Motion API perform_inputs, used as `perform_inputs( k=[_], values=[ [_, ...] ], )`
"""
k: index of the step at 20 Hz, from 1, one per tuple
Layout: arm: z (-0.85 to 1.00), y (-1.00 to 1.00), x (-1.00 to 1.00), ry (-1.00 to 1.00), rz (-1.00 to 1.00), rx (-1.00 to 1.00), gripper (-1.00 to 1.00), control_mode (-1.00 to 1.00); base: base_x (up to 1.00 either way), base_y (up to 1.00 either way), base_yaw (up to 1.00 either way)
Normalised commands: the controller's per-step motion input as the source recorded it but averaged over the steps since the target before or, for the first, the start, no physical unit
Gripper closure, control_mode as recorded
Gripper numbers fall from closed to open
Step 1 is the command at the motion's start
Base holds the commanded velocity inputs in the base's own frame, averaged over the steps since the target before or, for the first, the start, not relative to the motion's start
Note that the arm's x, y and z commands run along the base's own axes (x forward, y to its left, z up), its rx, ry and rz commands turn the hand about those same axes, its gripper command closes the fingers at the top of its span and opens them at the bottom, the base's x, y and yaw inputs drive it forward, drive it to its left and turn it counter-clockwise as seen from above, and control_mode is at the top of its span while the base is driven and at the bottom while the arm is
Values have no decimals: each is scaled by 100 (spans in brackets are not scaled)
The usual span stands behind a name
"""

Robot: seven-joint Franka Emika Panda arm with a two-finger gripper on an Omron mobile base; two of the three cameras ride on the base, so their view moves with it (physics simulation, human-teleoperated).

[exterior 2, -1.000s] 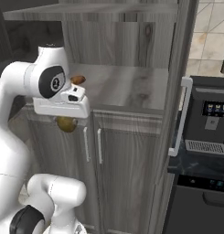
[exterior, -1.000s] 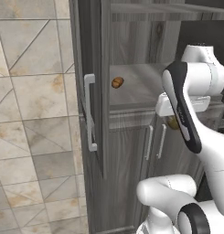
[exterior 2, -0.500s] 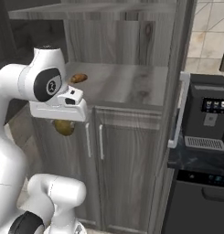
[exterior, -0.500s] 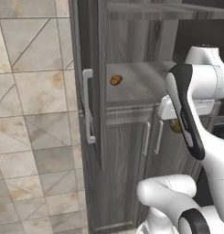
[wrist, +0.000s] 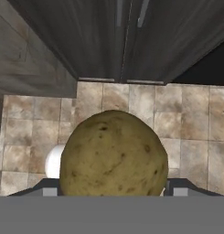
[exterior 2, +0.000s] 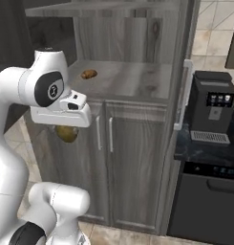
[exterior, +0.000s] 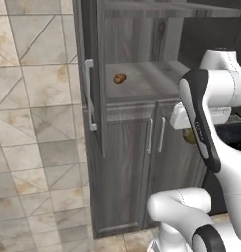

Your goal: Pick the potatos from the cabinet and place them in one bowl. Pick the onion from the sink and place it in the other bowl.

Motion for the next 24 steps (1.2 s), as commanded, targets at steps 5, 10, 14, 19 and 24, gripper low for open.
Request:
perform_inputs(
  k=[5, 10, 14, 19, 24],
  values=[
    [0, 0, 0, 0, 0, 0, 100, 100, -40, -14, 0],
    [0, 0, 0, 0, 0, 0, 100, 100, -57, -10, 0],
    [0, 0, 0, 0, 0, 0, 100, 100, -51, -13, 0],
    [0, 0, 0, 0, 0, 0, 100, 100, -43, -38, 0],
    [0, 0, 0, 0, 0, 0, 100, 100, -25, -70, 0]
  ],
)
